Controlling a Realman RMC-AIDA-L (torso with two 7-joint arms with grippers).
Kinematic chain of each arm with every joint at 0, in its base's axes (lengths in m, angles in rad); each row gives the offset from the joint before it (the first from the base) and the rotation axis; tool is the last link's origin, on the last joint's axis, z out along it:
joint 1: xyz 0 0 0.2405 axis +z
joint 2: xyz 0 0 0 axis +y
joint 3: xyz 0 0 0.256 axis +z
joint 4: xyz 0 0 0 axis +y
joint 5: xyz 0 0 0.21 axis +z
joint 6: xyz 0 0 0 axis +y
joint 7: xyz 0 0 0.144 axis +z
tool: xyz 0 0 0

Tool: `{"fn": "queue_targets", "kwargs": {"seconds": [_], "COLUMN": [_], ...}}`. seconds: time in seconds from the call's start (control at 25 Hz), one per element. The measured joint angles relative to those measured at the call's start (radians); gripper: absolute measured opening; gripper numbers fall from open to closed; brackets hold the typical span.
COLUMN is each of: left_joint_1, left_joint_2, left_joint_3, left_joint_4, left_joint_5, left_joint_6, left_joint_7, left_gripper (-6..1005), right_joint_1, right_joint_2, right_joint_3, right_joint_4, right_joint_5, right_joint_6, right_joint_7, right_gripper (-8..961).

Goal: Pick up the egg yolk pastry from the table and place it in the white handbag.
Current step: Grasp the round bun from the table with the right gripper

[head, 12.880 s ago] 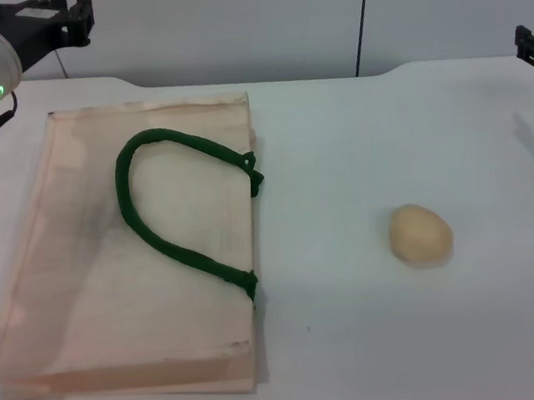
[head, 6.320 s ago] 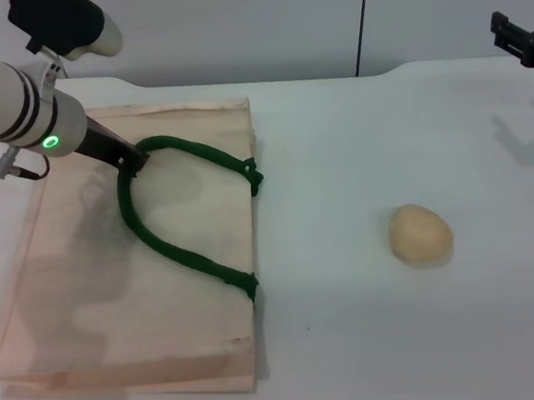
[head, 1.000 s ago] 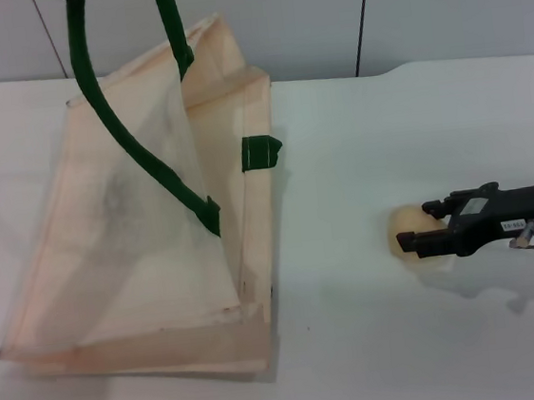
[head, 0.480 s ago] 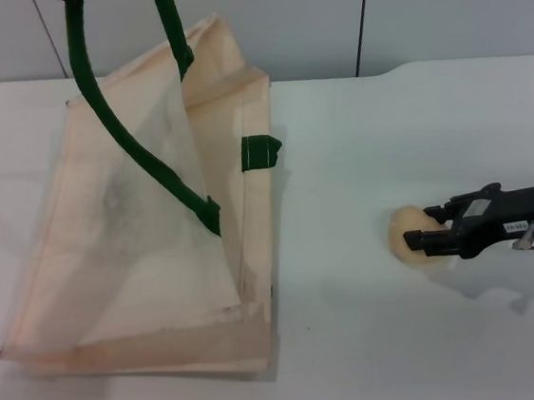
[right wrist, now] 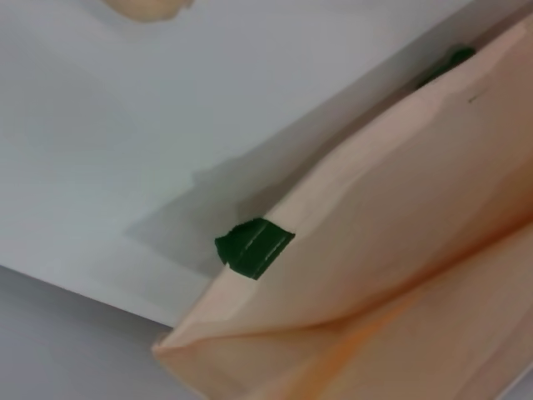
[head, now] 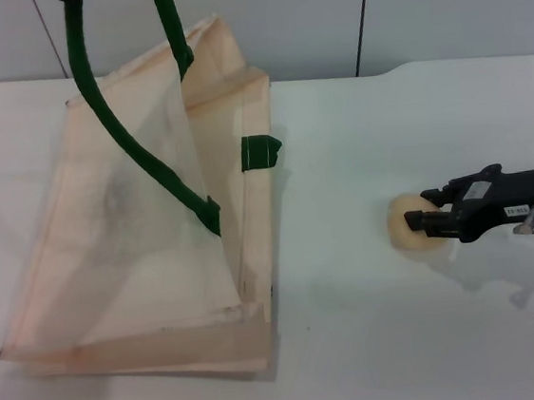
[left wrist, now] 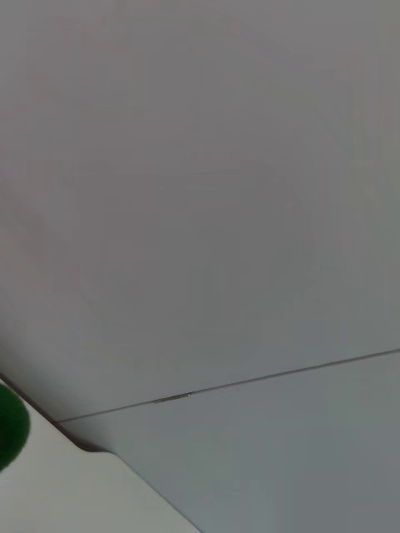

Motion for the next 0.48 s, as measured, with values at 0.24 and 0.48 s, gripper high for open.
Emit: {"fn": "queue_targets", "kwargs": {"seconds": [0.24,0.48], "left_joint_1": [-0.002,-0.002], "left_joint_2": [0.001,0.001], "left_joint_3": [0.0,0.0], "left_joint_4": [0.0,0.0], "left_joint_5": [0.0,0.0], "left_joint_6": [-0.001,-0.001], "left_joint_7": [-0.001,0.0], "left_gripper": [126,128], "right_joint_1": [0.001,0.001], "right_joint_2": [0.001,0.001], "right_joint_3": [-0.001,0.007], "right_joint_4": [-0.003,0.001], "right_joint_5": [0.001,0.003], "right_joint_6": [0.005,0.001], "right_joint_7": [-0.006,-0.006], "right_gripper": [413,364]}}
